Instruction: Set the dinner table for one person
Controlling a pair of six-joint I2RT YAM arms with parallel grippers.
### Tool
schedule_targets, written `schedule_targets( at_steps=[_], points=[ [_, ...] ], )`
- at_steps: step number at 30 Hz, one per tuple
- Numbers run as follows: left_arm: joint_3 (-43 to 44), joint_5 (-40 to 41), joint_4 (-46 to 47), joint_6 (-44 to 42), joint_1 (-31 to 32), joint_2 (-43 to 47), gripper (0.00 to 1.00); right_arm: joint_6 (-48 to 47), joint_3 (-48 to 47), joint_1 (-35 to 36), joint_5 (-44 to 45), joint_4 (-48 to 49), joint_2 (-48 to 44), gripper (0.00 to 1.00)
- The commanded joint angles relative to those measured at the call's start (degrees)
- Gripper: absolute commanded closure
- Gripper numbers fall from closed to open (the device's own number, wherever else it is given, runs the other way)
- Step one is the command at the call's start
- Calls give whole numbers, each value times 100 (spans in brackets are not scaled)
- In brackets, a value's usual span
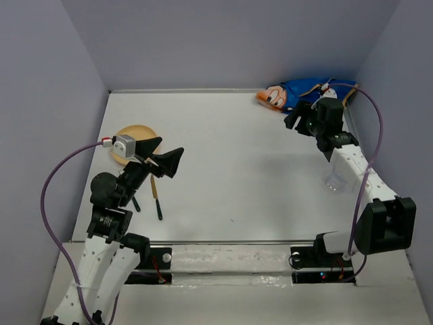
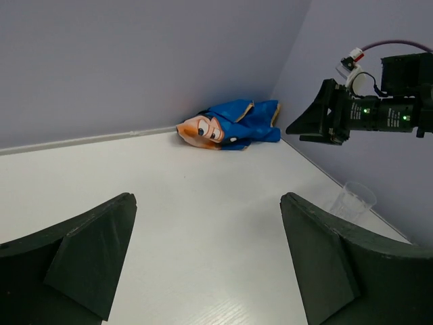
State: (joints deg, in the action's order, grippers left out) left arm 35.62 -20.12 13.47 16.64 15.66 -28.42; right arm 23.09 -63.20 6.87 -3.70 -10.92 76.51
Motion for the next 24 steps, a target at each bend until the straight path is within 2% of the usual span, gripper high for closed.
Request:
schedule_targets(
  at_steps=[1, 4, 9, 11, 15, 16, 17, 18, 20, 24],
  points=[
    [51, -151, 164, -126, -19, -163, 1, -252, -500, 42, 344, 371, 415, 25],
    [42, -80, 112, -144, -19, -155, 1, -472, -895, 42, 572, 424, 968, 20],
    [16, -80, 112, -135, -19, -154, 1, -964, -1790, 42, 924, 494, 2067, 18],
    [7, -54, 129, -135, -19, -155, 1, -1148, -2449, 42, 1029, 355, 2785, 17],
    [-2, -54, 155, -135, -10, -260, 1, -1500, -3881, 42, 924, -49, 4088, 9],
    [-2, -36, 147, -126, 7, -304, 1, -1579, -4563, 42, 976, -286, 4352, 7],
    [-11, -36, 147, -126, 25, -313, 1, -1658, -4570, 42, 977, -288, 4625, 6],
    [-11, -36, 147, -135, 25, -330, 1, -1815, -5292, 42, 960, -584, 5167, 4],
    [-11, -36, 147, -135, 51, -339, 1, -1905, -6269, 42, 820, -1024, 5671, 4],
    [-2, -36, 155, -196, 42, -339, 1, -2141, -7249, 199, 695, -1237, 6621, 3]
  ],
)
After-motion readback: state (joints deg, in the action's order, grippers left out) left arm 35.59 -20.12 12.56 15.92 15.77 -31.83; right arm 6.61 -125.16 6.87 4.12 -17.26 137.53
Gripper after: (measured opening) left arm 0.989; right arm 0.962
